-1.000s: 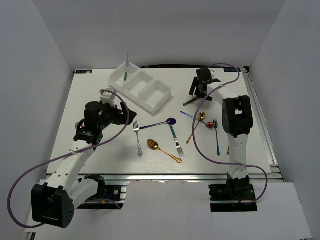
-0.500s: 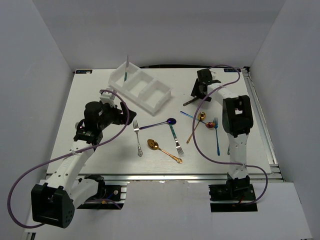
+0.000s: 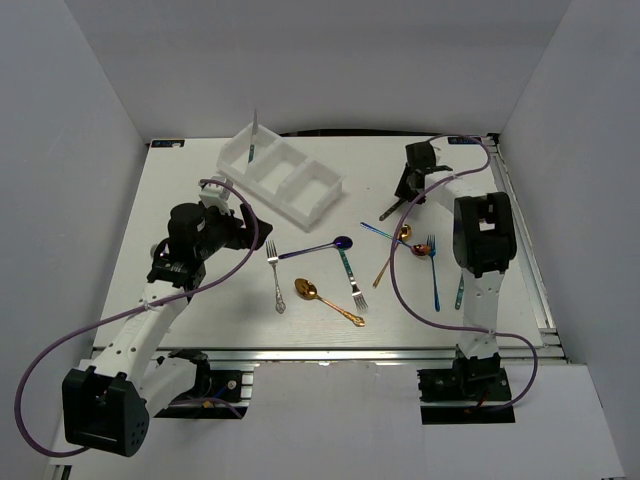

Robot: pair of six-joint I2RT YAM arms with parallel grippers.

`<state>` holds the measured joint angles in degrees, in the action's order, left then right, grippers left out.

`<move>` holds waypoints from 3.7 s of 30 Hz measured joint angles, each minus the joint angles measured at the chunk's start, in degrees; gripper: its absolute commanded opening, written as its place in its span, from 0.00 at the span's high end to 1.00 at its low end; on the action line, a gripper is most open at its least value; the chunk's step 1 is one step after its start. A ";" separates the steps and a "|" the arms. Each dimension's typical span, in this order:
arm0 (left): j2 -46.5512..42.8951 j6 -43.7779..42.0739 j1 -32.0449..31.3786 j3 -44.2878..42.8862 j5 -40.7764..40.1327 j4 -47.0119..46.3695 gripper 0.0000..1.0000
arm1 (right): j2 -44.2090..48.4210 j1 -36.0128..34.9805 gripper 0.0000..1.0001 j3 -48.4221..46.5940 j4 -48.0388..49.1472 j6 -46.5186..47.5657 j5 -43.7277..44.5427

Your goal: Sort the eating utensils into containers

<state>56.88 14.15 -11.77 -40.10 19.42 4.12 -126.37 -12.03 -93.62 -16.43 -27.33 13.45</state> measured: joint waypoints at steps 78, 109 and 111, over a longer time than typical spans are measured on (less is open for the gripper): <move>40.52 31.34 -17.84 -30.40 13.62 -22.27 0.31 | 46.45 -9.33 1.00 31.71 19.50 24.70 -36.39; 45.18 28.74 -19.12 -35.52 7.02 -22.86 1.00 | 49.51 -16.57 0.52 35.52 19.34 26.77 -28.39; 45.13 26.10 -19.17 -36.04 6.69 -20.85 1.00 | 49.70 -16.61 0.37 35.52 19.15 28.63 -28.55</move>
<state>102.02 40.25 -30.94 -76.14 26.11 -16.73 -76.66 -28.64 -58.11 2.72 1.30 -15.09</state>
